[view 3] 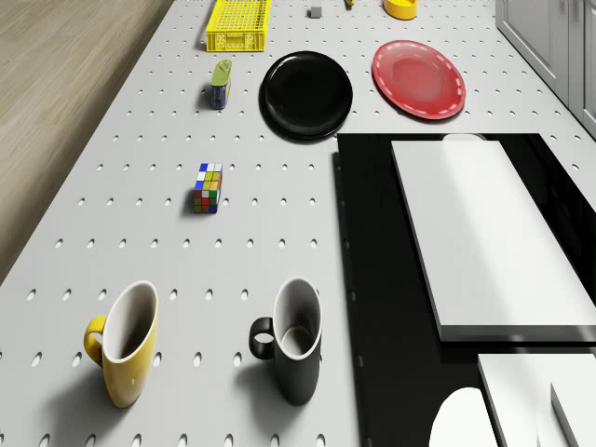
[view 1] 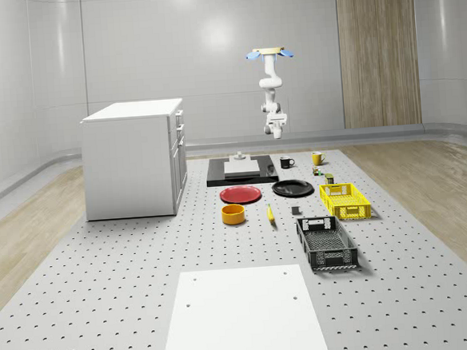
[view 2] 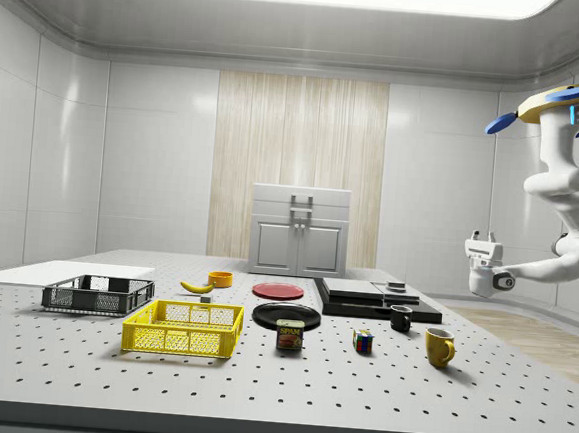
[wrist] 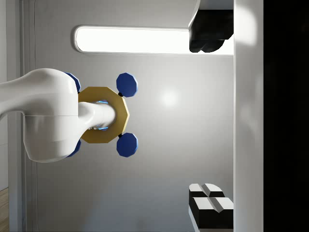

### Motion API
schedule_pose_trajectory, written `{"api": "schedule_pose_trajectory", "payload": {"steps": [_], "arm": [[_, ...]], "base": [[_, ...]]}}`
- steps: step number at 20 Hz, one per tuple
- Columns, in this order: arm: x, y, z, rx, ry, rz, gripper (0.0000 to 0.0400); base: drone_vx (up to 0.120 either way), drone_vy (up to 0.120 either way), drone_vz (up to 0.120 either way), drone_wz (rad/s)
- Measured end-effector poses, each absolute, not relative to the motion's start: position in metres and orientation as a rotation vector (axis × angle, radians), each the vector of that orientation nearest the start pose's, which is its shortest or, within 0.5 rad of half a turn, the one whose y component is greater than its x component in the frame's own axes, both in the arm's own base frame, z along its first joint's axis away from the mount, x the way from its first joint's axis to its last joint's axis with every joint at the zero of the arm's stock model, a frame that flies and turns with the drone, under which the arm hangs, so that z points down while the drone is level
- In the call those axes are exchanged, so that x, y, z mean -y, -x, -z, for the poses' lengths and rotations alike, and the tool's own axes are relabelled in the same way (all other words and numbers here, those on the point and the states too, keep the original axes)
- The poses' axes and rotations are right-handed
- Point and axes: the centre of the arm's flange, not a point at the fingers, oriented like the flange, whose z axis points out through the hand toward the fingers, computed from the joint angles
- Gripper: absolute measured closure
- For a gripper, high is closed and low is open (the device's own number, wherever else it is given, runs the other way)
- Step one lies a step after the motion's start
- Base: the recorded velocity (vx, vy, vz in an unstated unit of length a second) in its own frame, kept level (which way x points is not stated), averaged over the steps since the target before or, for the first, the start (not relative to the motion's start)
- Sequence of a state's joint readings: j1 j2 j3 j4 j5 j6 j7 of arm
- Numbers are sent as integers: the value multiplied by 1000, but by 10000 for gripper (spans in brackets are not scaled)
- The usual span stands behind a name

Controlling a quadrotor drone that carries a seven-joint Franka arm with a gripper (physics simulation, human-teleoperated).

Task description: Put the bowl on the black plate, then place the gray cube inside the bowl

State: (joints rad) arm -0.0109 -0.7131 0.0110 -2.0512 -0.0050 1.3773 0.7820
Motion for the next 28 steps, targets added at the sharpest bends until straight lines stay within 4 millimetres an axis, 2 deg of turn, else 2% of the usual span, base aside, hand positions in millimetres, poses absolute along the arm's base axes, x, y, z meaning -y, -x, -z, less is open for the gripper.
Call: {"api": "schedule_pose_trajectory", "payload": {"steps": [6, 14, 19, 22, 24, 26, 28], "arm": [[-3, -302, -691, -1208, 2915, 84, 0], [-13, -301, -690, -1241, 2992, 155, 0], [-30, -301, -687, -1299, 3129, 280, 0], [-47, -301, -679, -1363, 3279, 434, 0], [-63, -301, -669, -1423, 3416, 598, 0], [-79, -302, -651, -1495, 3581, 843, 0], [-93, -303, -625, -1571, 3752, 1202, 0]], "base": [[120, 100, 0, 0], [120, -120, 0, 0], [120, -120, 0, 0], [120, -120, 0, 0], [120, -120, 0, 0], [120, -120, 0, 0], [120, -120, 0, 0]]}}
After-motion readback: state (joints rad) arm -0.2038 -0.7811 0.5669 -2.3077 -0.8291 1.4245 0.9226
